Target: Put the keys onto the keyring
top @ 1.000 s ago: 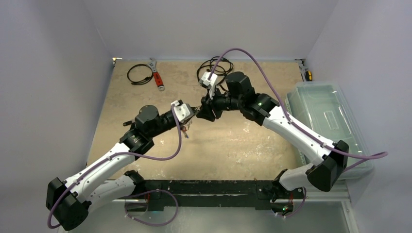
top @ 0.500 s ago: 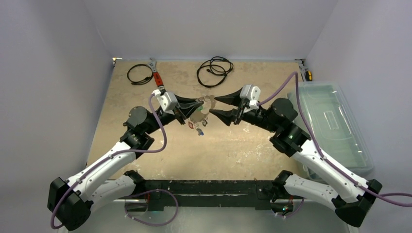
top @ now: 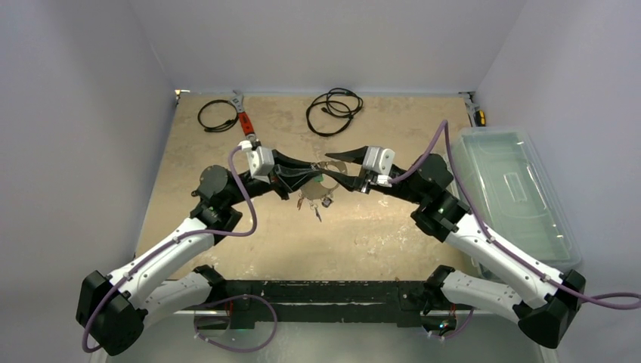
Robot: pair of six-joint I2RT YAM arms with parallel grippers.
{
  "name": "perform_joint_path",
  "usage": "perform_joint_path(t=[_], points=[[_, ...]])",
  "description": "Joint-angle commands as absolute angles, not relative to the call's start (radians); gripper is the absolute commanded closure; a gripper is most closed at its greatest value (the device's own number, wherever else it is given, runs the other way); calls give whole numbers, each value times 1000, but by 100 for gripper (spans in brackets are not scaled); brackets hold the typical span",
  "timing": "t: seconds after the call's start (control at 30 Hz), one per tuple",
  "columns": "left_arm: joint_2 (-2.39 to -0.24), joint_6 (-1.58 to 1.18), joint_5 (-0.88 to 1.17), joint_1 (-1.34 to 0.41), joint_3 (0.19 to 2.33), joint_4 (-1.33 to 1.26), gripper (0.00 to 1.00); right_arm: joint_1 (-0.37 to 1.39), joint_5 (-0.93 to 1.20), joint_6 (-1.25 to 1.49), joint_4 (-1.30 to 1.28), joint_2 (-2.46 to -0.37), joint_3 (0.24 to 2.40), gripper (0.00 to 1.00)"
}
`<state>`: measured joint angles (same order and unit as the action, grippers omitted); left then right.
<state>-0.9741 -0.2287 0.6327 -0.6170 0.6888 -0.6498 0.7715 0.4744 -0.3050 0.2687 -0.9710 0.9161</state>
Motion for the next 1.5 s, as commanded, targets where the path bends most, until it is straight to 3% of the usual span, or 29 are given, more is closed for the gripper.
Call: perform_joint_path(t=[0.0,0.37,1.0,1.47], points=[[-976,-252,670,-612,695,-726,100,770,535,-335,309,-989,962,60],[-979,-249,669,-611,700,-709,100,770,605,-344,252,-1007,991,57],[-979,-231,704,-612,700,-700,100,770,548,-380,161,-1038,1039,77],[-969,-272,680,-612,682,-762,100,771,508,-339,210,-1056,977,79]])
